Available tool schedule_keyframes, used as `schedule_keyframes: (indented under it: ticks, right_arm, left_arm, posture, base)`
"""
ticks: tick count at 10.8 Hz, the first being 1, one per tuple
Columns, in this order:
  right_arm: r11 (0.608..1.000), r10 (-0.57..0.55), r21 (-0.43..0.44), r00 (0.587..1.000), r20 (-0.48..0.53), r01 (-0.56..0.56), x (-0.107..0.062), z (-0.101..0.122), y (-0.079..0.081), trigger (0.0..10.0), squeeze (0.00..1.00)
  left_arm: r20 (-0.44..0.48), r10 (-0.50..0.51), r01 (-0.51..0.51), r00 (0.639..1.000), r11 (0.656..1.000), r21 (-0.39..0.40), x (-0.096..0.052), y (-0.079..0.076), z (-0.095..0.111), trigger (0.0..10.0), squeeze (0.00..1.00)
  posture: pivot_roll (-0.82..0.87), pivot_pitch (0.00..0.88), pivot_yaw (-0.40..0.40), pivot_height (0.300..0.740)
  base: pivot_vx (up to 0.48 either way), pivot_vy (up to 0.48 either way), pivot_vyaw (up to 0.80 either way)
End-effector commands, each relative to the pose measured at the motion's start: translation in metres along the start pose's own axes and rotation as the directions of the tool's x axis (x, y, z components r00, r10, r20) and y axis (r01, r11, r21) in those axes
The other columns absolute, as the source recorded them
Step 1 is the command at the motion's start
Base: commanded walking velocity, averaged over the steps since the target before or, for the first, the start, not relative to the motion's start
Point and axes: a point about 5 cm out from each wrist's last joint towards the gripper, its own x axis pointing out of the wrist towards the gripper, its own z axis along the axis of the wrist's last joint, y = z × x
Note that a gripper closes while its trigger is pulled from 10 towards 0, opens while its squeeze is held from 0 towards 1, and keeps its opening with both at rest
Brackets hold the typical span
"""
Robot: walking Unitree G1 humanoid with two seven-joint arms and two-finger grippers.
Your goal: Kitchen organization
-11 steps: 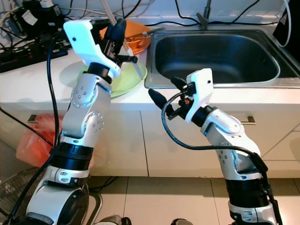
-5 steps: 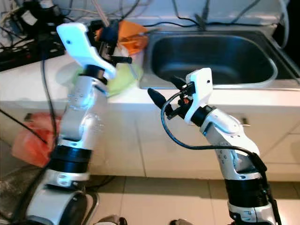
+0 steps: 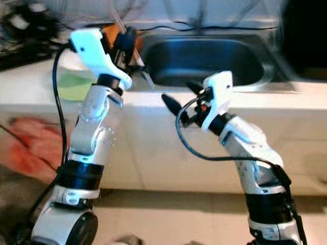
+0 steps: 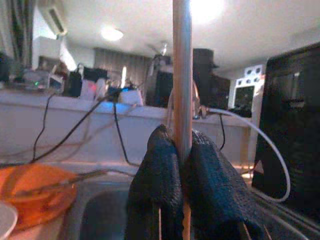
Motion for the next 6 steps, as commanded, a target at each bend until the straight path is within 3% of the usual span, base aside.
schedule_keyframes:
  ticks: [1,3,6]
  right_arm:
    - [1.0,0.006,-0.015,1.0,0.014,-0.006,0.002,0.004,0.0027,10.0,0.77]
    - [1.0,-0.004,-0.016,1.0,0.019,0.005,0.0021,0.0051,0.001,10.0,0.77]
    - [1.0,-0.012,-0.014,1.0,0.024,0.013,0.0028,0.006,0.0002,10.0,0.78]
  left_arm:
    - [-0.007,0.022,-0.022,1.0,1.0,0.015,0.0001,0.007,-0.0002,0.0,0.0]
    - [-0.015,0.036,-0.036,0.999,0.999,0.014,-0.0004,0.0105,-0.002,0.0,0.0]
    - [-0.02,0.055,-0.055,0.998,0.998,0.002,-0.0005,0.0145,-0.0034,0.0,0.0]
  posture:
    - [-0.01,0.048,0.062,0.74]
    - [-0.01,0.05,0.06,0.74]
    - [-0.02,0.058,0.056,0.74]
  base:
    - [0.0,-0.349,0.0]
    - [0.0,-0.341,0.0]
    - [0.0,0.0,0.0]
